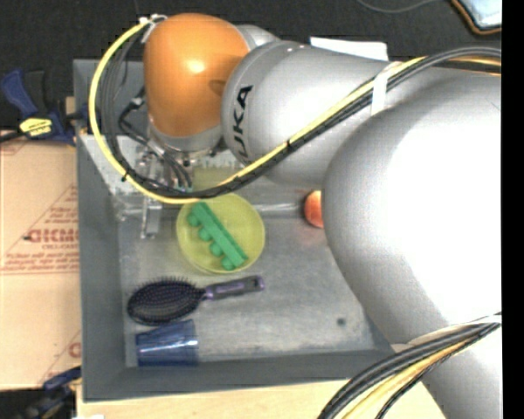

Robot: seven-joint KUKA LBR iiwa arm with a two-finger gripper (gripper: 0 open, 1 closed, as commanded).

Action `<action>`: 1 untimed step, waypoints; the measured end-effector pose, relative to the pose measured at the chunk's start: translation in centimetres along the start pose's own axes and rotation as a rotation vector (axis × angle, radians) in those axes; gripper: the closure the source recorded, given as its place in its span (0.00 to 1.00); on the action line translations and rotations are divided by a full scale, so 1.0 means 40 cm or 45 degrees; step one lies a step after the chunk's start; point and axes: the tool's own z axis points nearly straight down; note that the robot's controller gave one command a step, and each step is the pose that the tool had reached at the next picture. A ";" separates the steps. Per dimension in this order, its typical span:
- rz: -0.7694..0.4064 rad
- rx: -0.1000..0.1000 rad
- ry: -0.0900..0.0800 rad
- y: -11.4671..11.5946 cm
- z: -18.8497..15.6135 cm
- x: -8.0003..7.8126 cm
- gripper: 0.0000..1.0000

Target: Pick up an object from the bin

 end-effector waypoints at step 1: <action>0.000 0.000 0.000 0.000 0.000 0.000 0.00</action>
Offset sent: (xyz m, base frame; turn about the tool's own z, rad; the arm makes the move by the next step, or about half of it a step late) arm -0.0149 -0.0582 0.0028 0.3419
